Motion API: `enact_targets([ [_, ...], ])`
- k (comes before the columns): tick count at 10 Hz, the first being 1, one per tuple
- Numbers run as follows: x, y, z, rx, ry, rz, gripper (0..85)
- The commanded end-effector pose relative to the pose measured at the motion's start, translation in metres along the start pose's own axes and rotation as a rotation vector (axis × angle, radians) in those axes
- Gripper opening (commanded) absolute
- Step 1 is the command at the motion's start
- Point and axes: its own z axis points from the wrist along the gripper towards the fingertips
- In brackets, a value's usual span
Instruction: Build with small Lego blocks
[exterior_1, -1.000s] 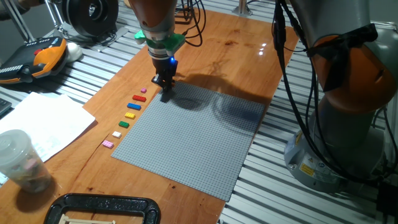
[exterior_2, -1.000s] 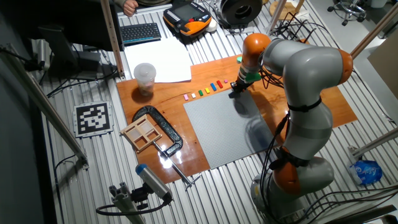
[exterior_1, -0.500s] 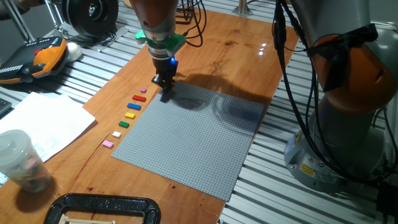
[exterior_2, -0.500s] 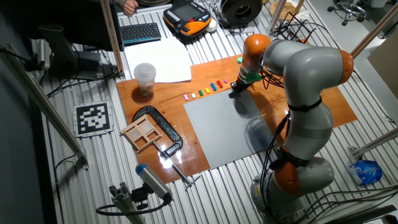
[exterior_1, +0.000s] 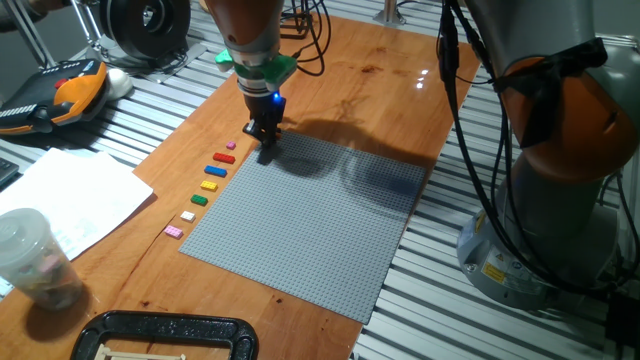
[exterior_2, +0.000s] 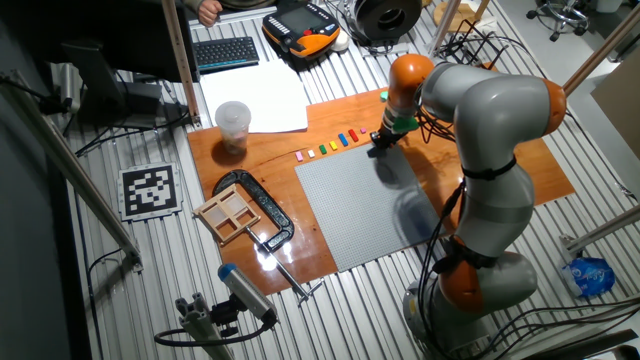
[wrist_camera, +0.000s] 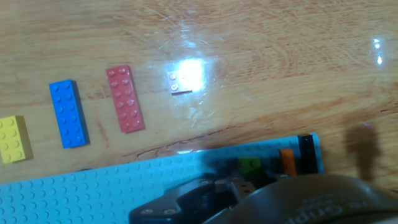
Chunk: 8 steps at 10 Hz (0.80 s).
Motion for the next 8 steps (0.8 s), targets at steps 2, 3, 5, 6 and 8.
enact_targets([
  [2, -0.0010, 0.0016, -0.0029, 0.007, -0.003, 0.006, 17.0],
  [3, -0.0010, 0.0019, -0.0034, 0.008, -0.005, 0.011, 17.0],
  [5, -0.0015, 0.0025, -0.0049, 0.011, -0.007, 0.017, 34.0],
  [6, -0.0017, 0.0023, -0.0052, 0.014, -0.008, 0.018, 34.0],
  [8, -0.0019, 0.0033, -0.0059, 0.014, -0.007, 0.023, 34.0],
])
